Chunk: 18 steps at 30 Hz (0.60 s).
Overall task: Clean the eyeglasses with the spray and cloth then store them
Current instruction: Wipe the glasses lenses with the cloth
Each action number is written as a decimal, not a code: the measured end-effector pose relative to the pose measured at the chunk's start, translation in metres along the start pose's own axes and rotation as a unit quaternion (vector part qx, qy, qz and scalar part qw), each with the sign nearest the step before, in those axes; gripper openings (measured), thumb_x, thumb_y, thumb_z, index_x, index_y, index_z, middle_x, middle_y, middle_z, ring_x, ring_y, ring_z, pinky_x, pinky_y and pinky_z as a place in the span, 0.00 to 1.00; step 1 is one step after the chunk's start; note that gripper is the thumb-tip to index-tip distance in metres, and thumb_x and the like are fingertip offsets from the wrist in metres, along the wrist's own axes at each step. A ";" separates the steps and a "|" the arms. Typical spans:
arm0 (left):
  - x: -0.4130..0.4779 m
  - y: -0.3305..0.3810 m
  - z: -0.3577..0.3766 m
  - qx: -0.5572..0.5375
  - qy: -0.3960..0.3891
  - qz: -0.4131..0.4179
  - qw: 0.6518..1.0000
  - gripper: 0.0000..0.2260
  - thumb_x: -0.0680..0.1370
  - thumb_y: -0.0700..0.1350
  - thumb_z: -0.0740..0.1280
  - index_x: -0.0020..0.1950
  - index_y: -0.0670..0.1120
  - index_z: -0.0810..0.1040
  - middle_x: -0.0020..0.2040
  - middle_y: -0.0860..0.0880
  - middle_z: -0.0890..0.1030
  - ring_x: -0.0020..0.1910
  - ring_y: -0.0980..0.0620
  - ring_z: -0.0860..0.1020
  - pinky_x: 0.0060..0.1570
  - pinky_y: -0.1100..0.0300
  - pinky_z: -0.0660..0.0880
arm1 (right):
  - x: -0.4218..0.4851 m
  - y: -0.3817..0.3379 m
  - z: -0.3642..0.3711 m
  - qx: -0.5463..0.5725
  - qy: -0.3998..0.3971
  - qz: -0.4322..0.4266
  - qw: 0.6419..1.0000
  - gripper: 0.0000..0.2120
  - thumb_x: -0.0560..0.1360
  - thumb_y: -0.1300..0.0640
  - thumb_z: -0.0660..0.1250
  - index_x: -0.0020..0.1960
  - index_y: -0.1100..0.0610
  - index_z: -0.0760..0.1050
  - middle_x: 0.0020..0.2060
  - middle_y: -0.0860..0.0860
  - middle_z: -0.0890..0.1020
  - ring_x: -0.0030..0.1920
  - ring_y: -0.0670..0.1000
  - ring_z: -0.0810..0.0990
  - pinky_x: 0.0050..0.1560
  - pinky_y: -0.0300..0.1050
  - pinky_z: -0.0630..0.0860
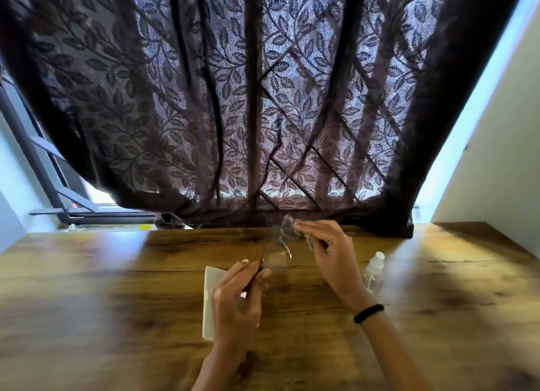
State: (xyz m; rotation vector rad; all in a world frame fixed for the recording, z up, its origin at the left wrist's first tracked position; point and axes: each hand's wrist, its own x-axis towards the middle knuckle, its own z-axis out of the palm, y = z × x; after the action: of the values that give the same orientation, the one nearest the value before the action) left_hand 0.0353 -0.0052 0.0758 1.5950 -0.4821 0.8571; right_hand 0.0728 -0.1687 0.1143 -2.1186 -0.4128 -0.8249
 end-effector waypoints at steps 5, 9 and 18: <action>-0.004 -0.001 -0.001 -0.003 -0.016 -0.002 1.000 0.07 0.72 0.45 0.67 0.49 0.48 0.80 0.36 0.51 0.79 0.31 0.57 0.77 0.30 0.73 0.74 | 0.014 0.005 -0.002 -0.007 -0.001 -0.005 1.000 0.12 0.72 0.70 0.66 0.52 0.59 0.80 0.47 0.44 0.79 0.51 0.50 0.79 0.53 0.37 0.75; -0.005 -0.002 0.001 0.011 -0.011 0.006 1.000 0.08 0.70 0.38 0.68 0.47 0.46 0.79 0.36 0.49 0.79 0.32 0.58 0.77 0.30 0.74 0.73 | 0.012 -0.004 0.003 0.005 -0.014 -0.016 1.000 0.13 0.72 0.70 0.65 0.52 0.58 0.80 0.48 0.42 0.79 0.52 0.47 0.78 0.53 0.30 0.74; 0.003 0.005 -0.005 0.015 -0.002 0.000 1.000 0.12 0.75 0.55 0.63 0.47 0.47 0.79 0.37 0.57 0.78 0.31 0.57 0.78 0.27 0.68 0.76 | -0.022 -0.017 0.013 0.088 0.003 -0.016 0.996 0.13 0.72 0.70 0.66 0.53 0.57 0.79 0.49 0.43 0.81 0.52 0.40 0.78 0.50 0.30 0.75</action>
State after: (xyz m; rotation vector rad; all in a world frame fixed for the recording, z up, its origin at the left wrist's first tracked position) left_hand 0.0325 -0.0014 0.0814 1.6253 -0.4738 0.8640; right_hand 0.0526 -0.1478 0.1032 -1.9506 -0.4988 -0.7822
